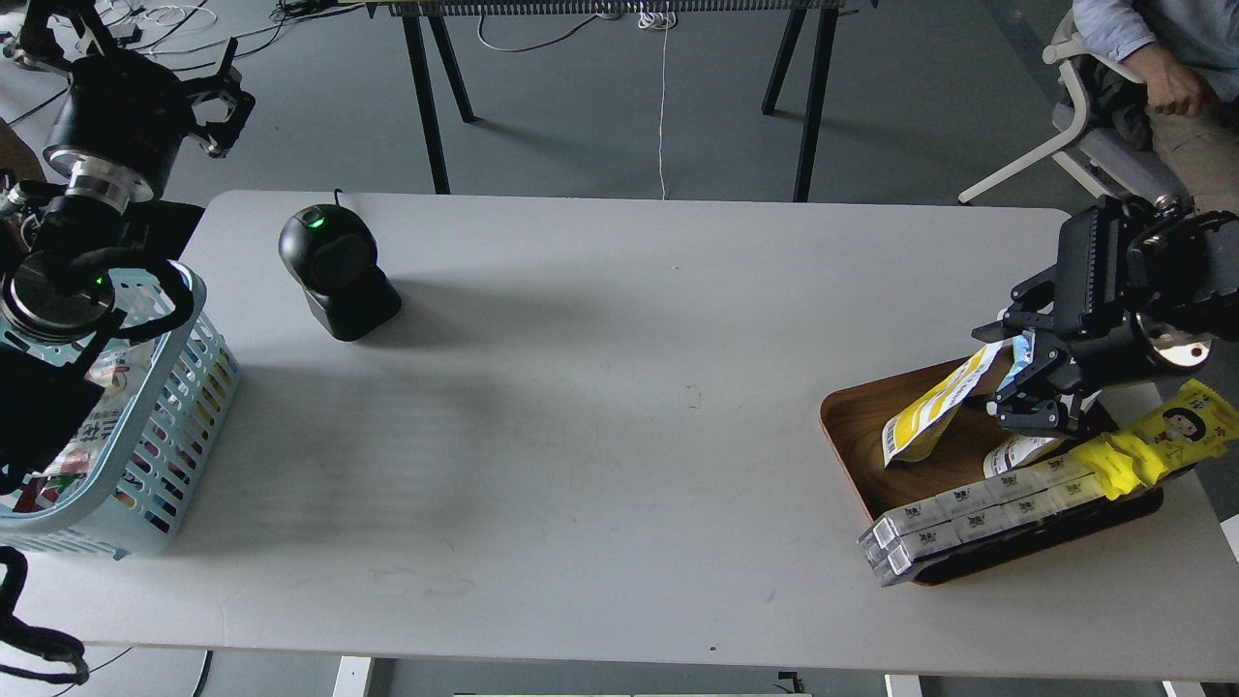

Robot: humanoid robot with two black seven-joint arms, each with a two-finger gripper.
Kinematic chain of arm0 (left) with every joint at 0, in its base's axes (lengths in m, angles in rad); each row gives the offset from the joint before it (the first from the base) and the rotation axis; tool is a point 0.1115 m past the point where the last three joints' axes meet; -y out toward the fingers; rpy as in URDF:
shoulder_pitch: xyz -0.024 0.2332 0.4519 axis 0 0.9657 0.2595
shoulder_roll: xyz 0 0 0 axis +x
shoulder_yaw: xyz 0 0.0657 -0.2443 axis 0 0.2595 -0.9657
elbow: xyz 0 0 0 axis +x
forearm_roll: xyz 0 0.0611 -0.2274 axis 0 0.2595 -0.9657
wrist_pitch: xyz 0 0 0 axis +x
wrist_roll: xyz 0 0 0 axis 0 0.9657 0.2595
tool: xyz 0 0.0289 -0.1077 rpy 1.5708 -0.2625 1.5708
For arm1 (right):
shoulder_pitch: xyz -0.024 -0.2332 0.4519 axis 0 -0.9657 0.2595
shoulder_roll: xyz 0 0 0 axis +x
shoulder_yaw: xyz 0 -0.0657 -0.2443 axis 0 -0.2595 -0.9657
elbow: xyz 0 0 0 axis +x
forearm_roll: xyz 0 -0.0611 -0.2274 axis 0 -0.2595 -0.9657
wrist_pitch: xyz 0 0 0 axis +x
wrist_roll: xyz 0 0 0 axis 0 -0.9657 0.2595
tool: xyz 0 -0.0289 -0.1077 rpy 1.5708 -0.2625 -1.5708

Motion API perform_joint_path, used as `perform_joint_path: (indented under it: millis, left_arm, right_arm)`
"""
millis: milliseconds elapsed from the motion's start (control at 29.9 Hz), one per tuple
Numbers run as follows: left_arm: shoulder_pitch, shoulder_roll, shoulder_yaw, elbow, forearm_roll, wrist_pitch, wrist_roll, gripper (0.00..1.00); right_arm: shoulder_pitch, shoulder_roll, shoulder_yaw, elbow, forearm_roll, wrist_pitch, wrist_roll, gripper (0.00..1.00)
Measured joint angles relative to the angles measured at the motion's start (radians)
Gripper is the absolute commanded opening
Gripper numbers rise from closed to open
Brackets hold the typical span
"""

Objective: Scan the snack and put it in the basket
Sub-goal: 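Hold the pouch with the right gripper and lift it from the tray, then carry the pouch with the right gripper to the table center and lower it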

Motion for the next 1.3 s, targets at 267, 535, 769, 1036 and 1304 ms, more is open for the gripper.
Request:
perform_joint_path:
  millis: [267,535,769,1036,1304]
  left_arm:
    - [0.000,0.001,0.000,0.000,0.000,0.000,0.000,1.00]
    - [0.000,-0.002,0.000,0.000,0.000,0.000,0.000,1.00]
    - [0.000,-0.002,0.000,0.004,0.000,0.000,0.000,1.00]
    - [-0.002,-0.002,0.000,0.005,0.000,0.000,0.000,1.00]
    - [-0.003,-0.002,0.000,0.008,0.001,0.000,0.001,1.00]
  right_arm:
    - [-0.022,0.010,0.000,-0.024,-0.006,0.000,0.000,0.33]
    - [-0.024,0.012,0.000,-0.027,-0.030,0.002,0.000,0.08]
    - [-0.023,0.023,0.003,-0.055,-0.024,0.003,0.000,0.00]
    - [-0.001,0.036,0.010,-0.052,-0.010,-0.003,0.000,0.00]
    - [0.099,0.080,0.024,0.022,0.108,-0.001,0.000,0.00]
